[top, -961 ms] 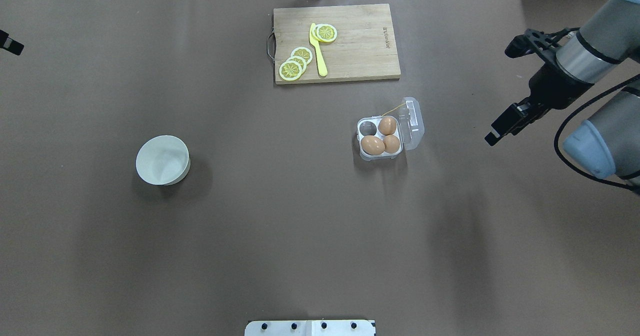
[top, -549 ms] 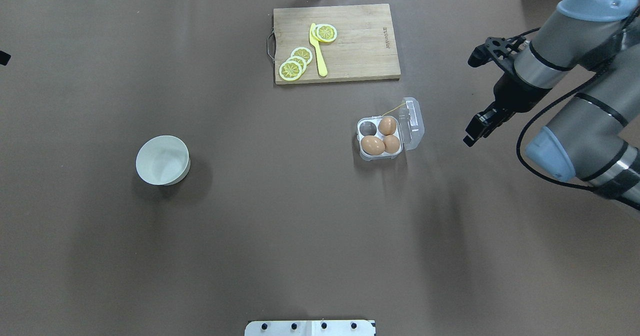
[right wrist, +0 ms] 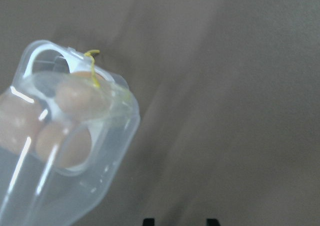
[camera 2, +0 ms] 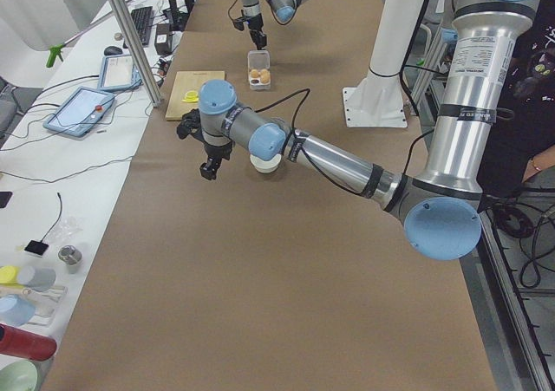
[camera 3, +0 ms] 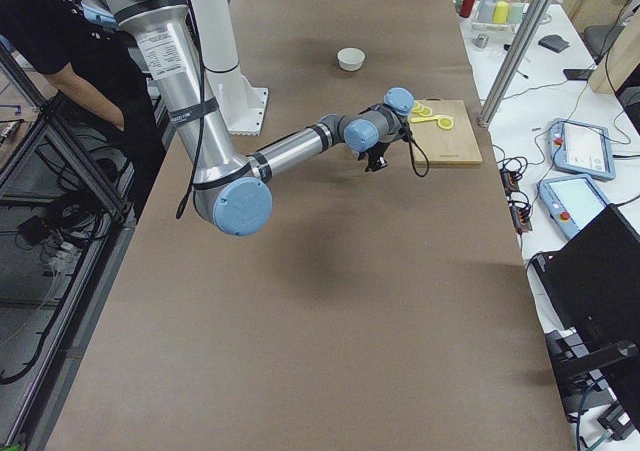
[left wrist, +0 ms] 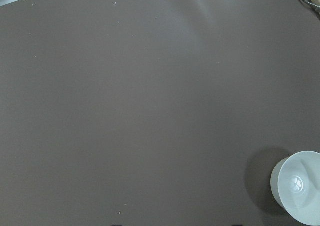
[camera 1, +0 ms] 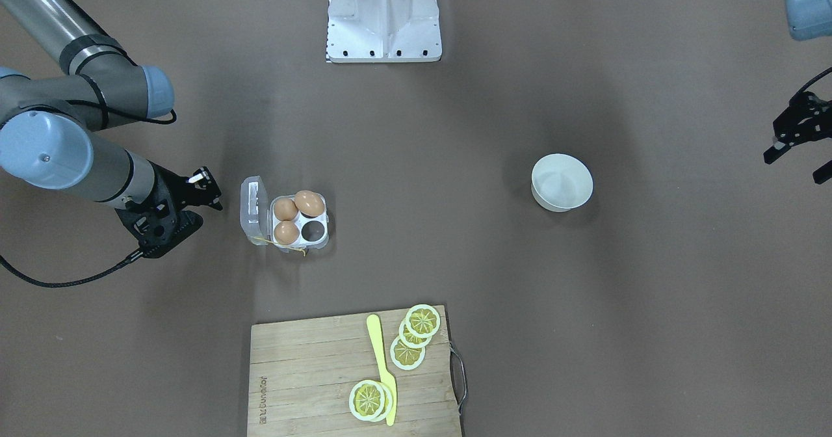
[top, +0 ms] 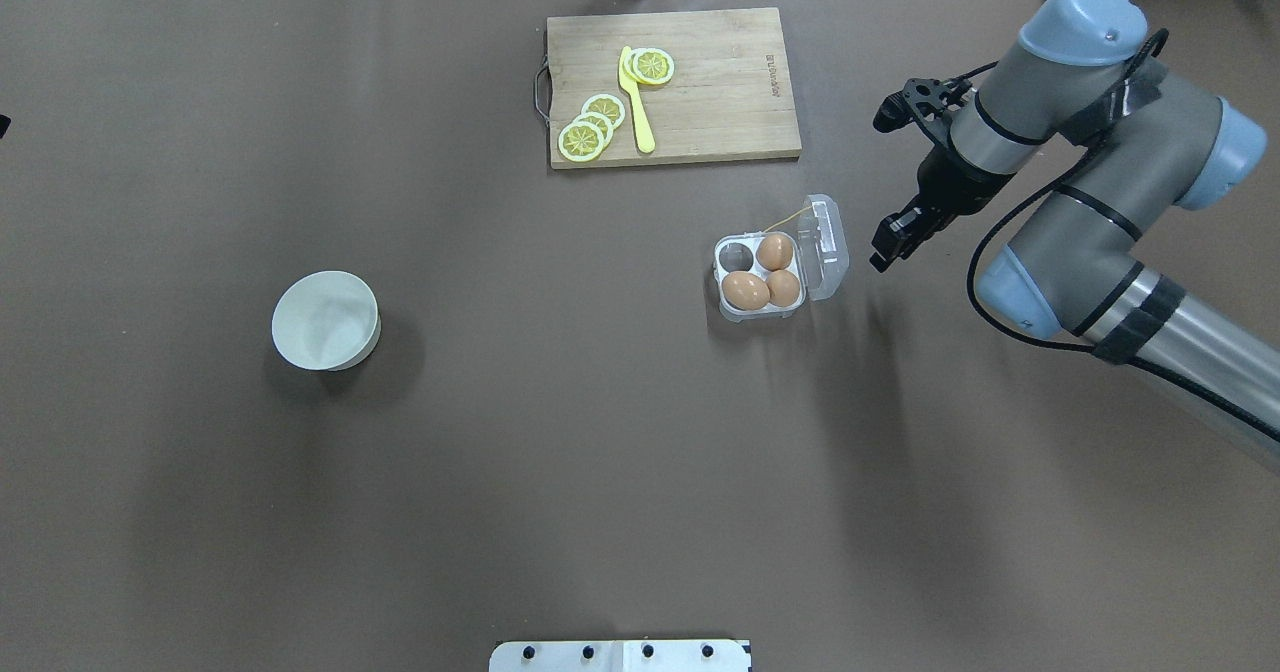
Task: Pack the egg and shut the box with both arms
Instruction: 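Reach the right gripper to the open clear lid of the carton, then push the clear lid down over the eggs with the right gripper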
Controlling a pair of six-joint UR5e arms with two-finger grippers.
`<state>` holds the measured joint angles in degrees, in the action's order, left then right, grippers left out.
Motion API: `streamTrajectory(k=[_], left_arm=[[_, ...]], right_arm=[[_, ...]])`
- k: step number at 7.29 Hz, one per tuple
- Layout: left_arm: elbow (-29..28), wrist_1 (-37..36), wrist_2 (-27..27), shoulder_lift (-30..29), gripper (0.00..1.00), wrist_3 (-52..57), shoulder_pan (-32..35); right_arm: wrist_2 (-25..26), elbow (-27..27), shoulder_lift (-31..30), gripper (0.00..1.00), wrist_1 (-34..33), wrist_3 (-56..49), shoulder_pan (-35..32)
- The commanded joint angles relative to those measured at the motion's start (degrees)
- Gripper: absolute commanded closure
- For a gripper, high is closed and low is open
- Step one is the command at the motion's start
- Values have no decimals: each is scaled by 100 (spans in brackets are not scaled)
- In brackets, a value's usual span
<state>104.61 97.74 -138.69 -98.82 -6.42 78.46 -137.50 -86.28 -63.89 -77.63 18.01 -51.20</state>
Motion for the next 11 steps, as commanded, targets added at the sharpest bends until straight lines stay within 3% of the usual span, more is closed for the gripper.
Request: streamTrajectory(k=[1,6,7,8,9,11], left_arm=[[-20,0,0,12,22,96,47],[-108,-9,9,266,23,605,275],[-160,-18,9,275,23,772,336],[-117,-174,9,276,22,773,363],[-64,-289,9,267,13,773,407],[-64,-334,9,258,12,773,504]], right_arm=[[-5,138,297,59,187,448,84],[-5,59,712,54,213,1056,181],[-5,59,712,46,222,1108,181],[-5,7,703,0,222,1195,163],[-48,-116,503,0,214,1188,-107],[-110,-615,-392,0,161,1108,-1045]])
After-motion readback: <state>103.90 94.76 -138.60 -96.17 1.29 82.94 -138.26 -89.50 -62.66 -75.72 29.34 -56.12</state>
